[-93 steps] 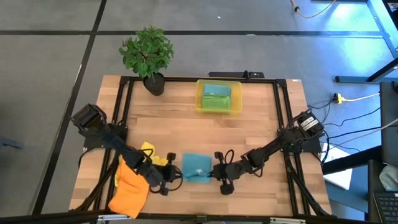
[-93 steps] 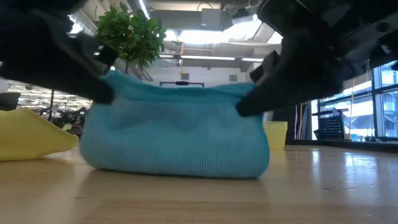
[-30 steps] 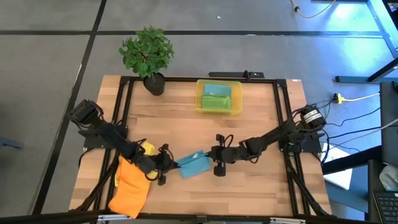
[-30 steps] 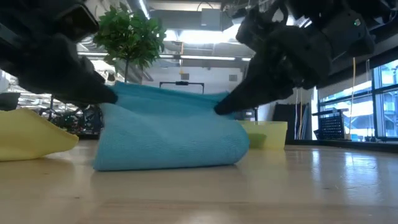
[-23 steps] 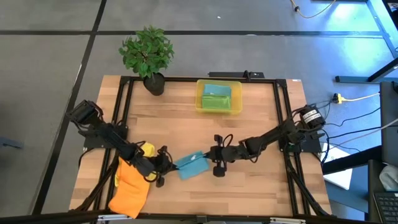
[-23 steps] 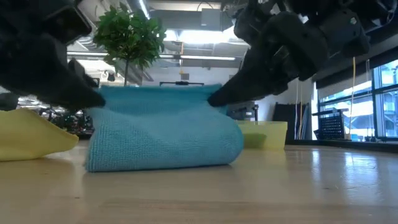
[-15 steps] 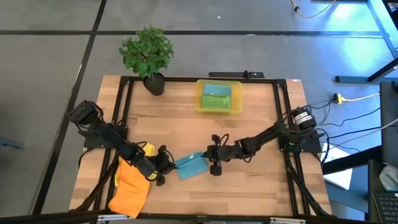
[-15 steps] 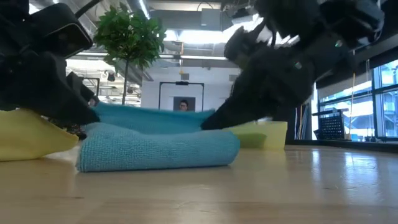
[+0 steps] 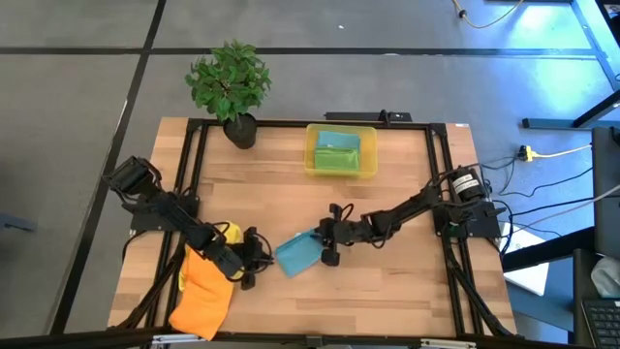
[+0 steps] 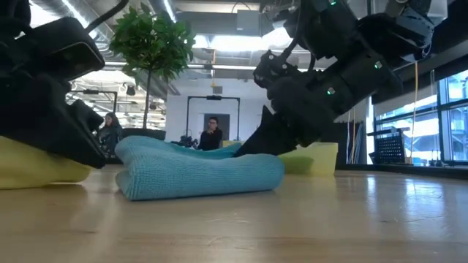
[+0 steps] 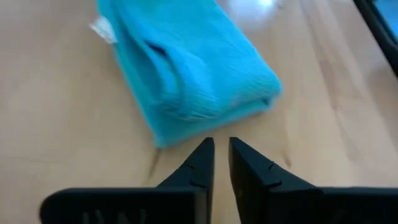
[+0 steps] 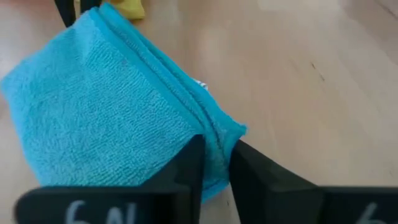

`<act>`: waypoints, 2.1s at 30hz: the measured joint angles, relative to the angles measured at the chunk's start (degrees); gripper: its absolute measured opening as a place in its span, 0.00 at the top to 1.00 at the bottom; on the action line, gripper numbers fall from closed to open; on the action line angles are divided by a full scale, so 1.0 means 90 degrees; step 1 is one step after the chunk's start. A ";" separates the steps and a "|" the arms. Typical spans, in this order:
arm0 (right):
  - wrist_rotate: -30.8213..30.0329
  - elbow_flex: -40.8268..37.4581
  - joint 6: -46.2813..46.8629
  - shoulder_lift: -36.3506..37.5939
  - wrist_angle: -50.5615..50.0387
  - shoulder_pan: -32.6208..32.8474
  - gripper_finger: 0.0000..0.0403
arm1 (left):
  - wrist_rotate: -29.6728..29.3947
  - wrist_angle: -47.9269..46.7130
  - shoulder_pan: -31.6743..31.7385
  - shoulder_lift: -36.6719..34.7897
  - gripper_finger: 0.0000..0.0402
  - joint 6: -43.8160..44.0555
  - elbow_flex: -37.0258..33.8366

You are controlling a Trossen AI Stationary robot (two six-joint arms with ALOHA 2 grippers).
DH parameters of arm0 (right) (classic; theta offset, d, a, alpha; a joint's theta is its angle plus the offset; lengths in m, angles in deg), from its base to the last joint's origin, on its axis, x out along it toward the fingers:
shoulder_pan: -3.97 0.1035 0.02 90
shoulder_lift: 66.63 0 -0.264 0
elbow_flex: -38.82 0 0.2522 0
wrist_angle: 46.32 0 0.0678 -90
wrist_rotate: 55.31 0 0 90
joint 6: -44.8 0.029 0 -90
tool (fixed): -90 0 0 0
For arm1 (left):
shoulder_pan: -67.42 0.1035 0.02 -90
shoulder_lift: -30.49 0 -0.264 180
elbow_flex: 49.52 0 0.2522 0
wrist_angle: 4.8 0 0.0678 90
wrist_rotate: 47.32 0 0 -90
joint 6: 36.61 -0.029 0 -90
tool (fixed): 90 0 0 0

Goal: Fold microfiber towels
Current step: Fold the blue microfiber towel, then put the folded blue microfiber towel into the yellow bin

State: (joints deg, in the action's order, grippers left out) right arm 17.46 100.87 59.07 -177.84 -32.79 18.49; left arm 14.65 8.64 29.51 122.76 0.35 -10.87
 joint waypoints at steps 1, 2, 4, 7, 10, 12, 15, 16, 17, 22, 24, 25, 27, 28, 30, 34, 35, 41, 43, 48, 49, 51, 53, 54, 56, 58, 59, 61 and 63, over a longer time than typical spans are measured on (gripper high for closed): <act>-0.0006 0.0000 0.0064 0.0000 -0.0013 0.0002 0.80 | -0.0054 0.0002 0.0002 -0.0004 0.88 -0.0001 0.0000; -0.0005 0.0000 0.0073 0.0000 -0.0012 0.0004 0.79 | -0.0058 0.0002 0.0000 -0.0013 0.86 -0.0001 0.0000; -0.0005 0.0000 0.0059 0.0000 0.0028 0.0005 0.76 | -0.0055 0.0010 0.0023 -0.0023 0.83 -0.0004 0.0000; -0.0003 0.0000 0.0041 0.0015 0.0034 0.0005 0.73 | -0.0109 0.0026 0.0043 -0.0092 0.81 -0.0186 0.0000; -0.0085 0.0003 -0.0184 0.0093 0.0042 0.0008 0.70 | -0.0104 0.0039 0.0032 -0.0265 0.80 -0.0573 0.0000; -0.0252 0.0009 -0.0368 0.0164 0.0091 0.0010 0.68 | -0.0119 0.0051 0.0039 -0.0437 0.81 -0.0722 0.0002; -0.0432 0.0010 -0.0624 0.0306 0.0044 0.0010 0.65 | -0.0189 0.0063 0.0039 -0.0717 0.81 -0.0937 0.0002; -0.0477 0.0010 -0.0673 0.0362 -0.0004 0.0010 0.64 | -0.0261 0.0074 0.0036 -0.0821 0.81 -0.1010 0.0002; -0.0493 0.0010 -0.0762 0.0409 0.0004 0.0010 0.62 | -0.0325 0.0103 0.0036 -0.0917 0.81 -0.1086 0.0002; -0.0324 0.0010 -0.1231 0.0664 -0.0009 0.0061 0.55 | -0.0815 0.0713 0.0039 -0.1112 0.81 -0.1727 0.0002; 0.0010 0.0011 -0.1606 0.0690 0.0018 0.0205 0.53 | -0.1060 0.0988 0.0047 -0.1098 0.81 -0.2180 0.0005; 0.0182 0.0012 -0.1790 0.0687 0.0003 0.0310 0.53 | -0.1131 0.1046 0.0066 -0.1067 0.81 -0.2328 0.0005; 0.0481 0.0010 -0.2125 0.0685 -0.0022 0.0526 0.52 | -0.1158 0.1047 0.0123 -0.1001 0.81 -0.2432 0.0005; 0.0579 0.0010 -0.2210 0.0685 -0.0027 0.0632 0.52 | -0.1154 0.1067 0.0152 -0.0980 0.81 -0.2432 0.0005; 0.0593 0.0010 -0.2336 0.0685 -0.0062 0.0831 0.52 | -0.1123 0.1172 0.0247 -0.0892 0.81 -0.2303 0.0010; 0.0576 0.0010 -0.2430 0.0682 -0.0001 0.1113 0.52 | -0.1106 0.1584 0.0468 -0.0557 0.81 -0.2121 0.0010; 0.0567 0.0010 -0.2337 0.0682 -0.0005 0.1146 0.52 | -0.1073 0.1725 0.0515 -0.0427 0.81 -0.2128 0.0018; 0.0565 0.0010 -0.2616 0.0678 0.0073 0.1264 0.52 | -0.0590 0.1946 0.0833 0.0184 0.81 -0.2325 0.0403; 0.0596 0.0010 -0.2653 0.0678 0.0203 0.1336 0.52 | -0.0512 0.1916 0.0935 0.0360 0.81 -0.2341 0.0556; 0.0602 0.0015 -0.2651 0.0625 0.0243 0.1409 0.52 | -0.0423 0.1906 0.1197 0.0657 0.81 -0.2342 0.0797; 0.0602 0.0015 -0.2648 0.0591 0.0233 0.1417 0.52 | -0.0425 0.1889 0.1236 0.0681 0.81 -0.2342 0.0799; 0.0604 0.0015 -0.2664 0.0501 0.0258 0.1437 0.52 | -0.0428 0.1892 0.1289 0.0709 0.81 -0.2322 0.0806; 0.0605 0.0015 -0.2768 0.0413 0.0247 0.1441 0.52 | -0.0427 0.1902 0.1309 0.0712 0.81 -0.2296 0.0806; 0.0603 0.0015 -0.2798 0.0372 0.0269 0.1441 0.52 | -0.0431 0.1917 0.1307 0.0712 0.81 -0.2291 0.0806; 0.0542 0.0015 -0.2831 0.0305 0.0285 0.1441 0.52 | -0.0448 0.1942 0.1310 0.0712 0.81 -0.2295 0.0806; 0.0435 0.0015 -0.2938 0.0250 0.0355 0.1438 0.52 | -0.0454 0.1937 0.1324 0.0712 0.81 -0.2296 0.0806; 0.0370 0.0015 -0.2958 0.0224 0.0378 0.1438 0.52 | -0.0464 0.1934 0.1321 0.0712 0.81 -0.2295 0.0806; 0.0257 0.0015 -0.2970 0.0167 0.0379 0.1438 0.52 | -0.0455 0.1893 0.1320 0.0712 0.81 -0.2252 0.0806; 0.0217 0.0015 -0.3011 0.0115 0.0364 0.1438 0.52 | -0.0437 0.1773 0.1319 0.0712 0.81 -0.2139 0.0808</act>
State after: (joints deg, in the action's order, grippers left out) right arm 19.41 101.01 31.97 -176.81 -29.51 31.43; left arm 10.72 24.60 41.38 129.17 -18.91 -3.60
